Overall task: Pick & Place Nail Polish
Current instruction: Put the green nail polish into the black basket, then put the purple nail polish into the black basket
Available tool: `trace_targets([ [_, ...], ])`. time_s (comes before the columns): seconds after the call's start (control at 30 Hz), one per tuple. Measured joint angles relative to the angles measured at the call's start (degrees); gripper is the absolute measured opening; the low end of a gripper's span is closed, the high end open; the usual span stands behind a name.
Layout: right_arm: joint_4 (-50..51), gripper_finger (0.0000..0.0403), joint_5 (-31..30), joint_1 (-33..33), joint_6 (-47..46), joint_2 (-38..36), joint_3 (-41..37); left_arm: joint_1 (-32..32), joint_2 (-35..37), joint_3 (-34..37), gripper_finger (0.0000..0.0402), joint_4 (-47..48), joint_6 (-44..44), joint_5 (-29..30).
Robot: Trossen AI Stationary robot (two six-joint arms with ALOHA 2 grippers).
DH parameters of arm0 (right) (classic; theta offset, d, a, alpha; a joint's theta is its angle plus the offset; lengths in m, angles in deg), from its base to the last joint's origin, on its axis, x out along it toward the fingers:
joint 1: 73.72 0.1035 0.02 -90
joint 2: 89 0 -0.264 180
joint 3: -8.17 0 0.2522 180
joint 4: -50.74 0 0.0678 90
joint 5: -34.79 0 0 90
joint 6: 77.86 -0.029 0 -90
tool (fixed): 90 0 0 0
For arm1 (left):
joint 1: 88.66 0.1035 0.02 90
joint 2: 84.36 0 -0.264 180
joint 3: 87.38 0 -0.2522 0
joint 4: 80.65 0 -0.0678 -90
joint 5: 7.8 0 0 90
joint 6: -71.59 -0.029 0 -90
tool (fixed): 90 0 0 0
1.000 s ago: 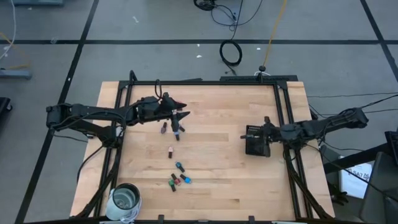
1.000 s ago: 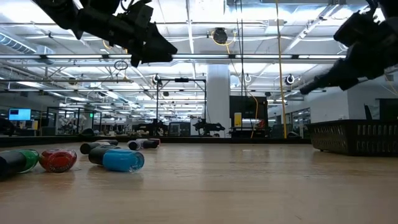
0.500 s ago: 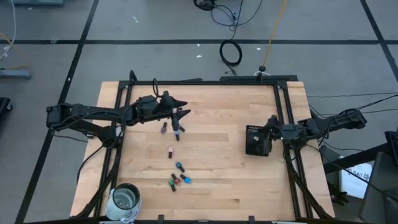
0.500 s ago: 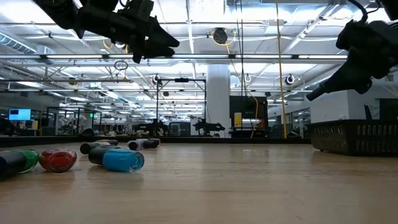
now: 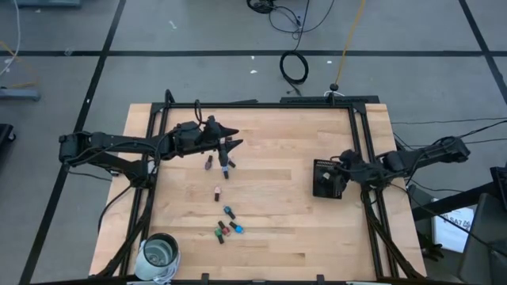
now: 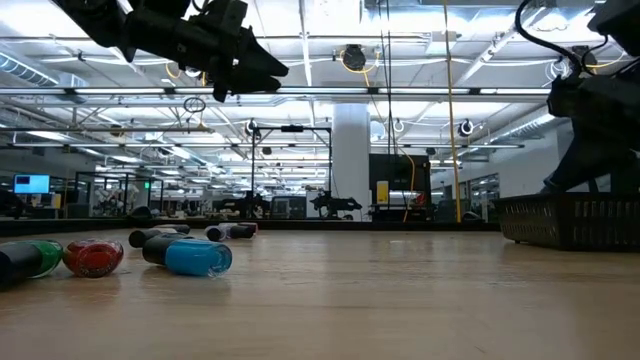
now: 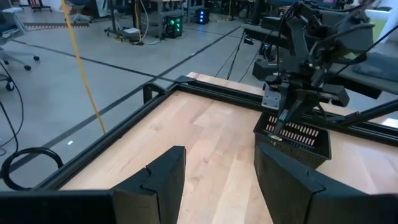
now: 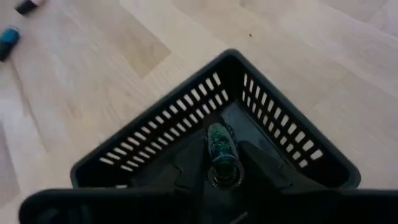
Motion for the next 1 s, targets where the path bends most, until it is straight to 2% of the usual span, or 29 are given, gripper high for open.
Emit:
trace_targets([
  [0.13,-0.09,0.0068,-0.02,0.0,0.0,0.75,0.0,-0.01,0.0,0.0,0.0186,-0.04,0.0,0.15],
  [0.37,-1.55,0.017,-0.15,-0.01,0.25,0.75,-0.02,-0.03,0.0,-0.02,0.0186,-0.04,1.44,0.11],
  [0.53,-7.16,0.0207,-0.52,-0.02,4.16,0.75,-0.04,-0.03,0.0,-0.02,0.0186,-0.04,1.46,0.11],
  [0.7,-15.13,0.0214,-0.55,-0.02,11.18,0.75,-0.04,0.01,0.0,-0.02,0.0186,-0.02,1.46,0.09],
  [1.0,-34.5,0.0201,-0.26,-0.02,31.15,0.77,-0.07,0.01,0.0,-0.02,0.0186,0.13,2.0,0.18],
])
